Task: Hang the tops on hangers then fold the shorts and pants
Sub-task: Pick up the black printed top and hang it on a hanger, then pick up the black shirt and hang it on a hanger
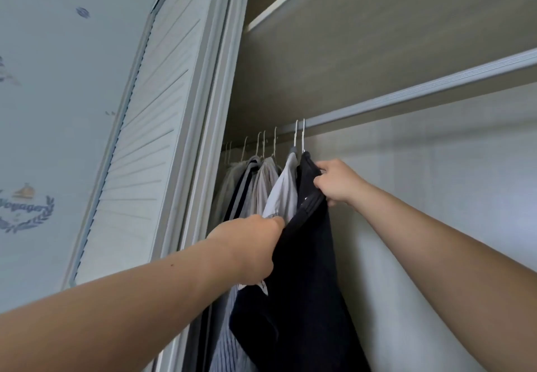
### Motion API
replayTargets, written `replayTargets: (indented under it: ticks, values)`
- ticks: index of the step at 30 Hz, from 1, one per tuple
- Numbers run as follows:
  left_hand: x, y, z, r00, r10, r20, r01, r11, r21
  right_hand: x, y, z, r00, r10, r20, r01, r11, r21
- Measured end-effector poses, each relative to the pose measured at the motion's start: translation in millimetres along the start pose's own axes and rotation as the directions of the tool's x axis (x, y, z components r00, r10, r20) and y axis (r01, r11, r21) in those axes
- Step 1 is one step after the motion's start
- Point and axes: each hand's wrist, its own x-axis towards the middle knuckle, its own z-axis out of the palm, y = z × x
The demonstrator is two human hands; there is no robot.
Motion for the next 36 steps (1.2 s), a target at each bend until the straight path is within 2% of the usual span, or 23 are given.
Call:
replayTargets:
  ticks: [8,10,13,20,26,29,32,36]
  values:
    - [-14.9,-15.4,-0.9,0.997,-0.070,0.038,0.069,0.997,0.024,6.8,7.6,25.3,0.999,-0.031,0.014,0.030,0.997,0.068]
    - [-22.9,-17.4,-1.2,0.996,-0.090,0.022,0.090,0.995,0.035,-4.1,8.1,28.9,0.998,-0.055,0.021,0.054,0.998,0.034]
    - [-40.3,-22.2,-1.6,0.993,-0.114,-0.021,0.115,0.992,0.051,-27.2,7.0,38.5,0.992,-0.126,-0.010,0.126,0.992,-0.030]
    - [-128.2,-57.8,-8.6,0.968,-0.218,-0.124,0.224,0.974,0.032,-130.2,-24.8,71.5,0.930,-0.369,-0.004,0.365,0.920,0.141]
    - [-270.1,-92.6,-0.3,0.929,-0.337,-0.151,0.354,0.929,0.110,-247.2,-77.3,128.7,0.821,-0.530,0.211,0.507,0.847,0.158]
    - [-362.3,-101.5,4.2,0.886,-0.447,-0.118,0.461,0.878,0.130,-313.6,-111.5,167.1,0.741,-0.586,0.327,0.562,0.809,0.173]
    - [-460.9,-105.2,2.3,0.812,-0.581,-0.058,0.583,0.801,0.134,-383.9,-152.2,204.2,0.644,-0.636,0.425,0.608,0.763,0.220]
    - [-597.9,-102.1,-8.5,0.663,-0.748,-0.008,0.740,0.654,0.157,-484.4,-214.6,242.0,0.523,-0.676,0.519,0.585,0.728,0.358]
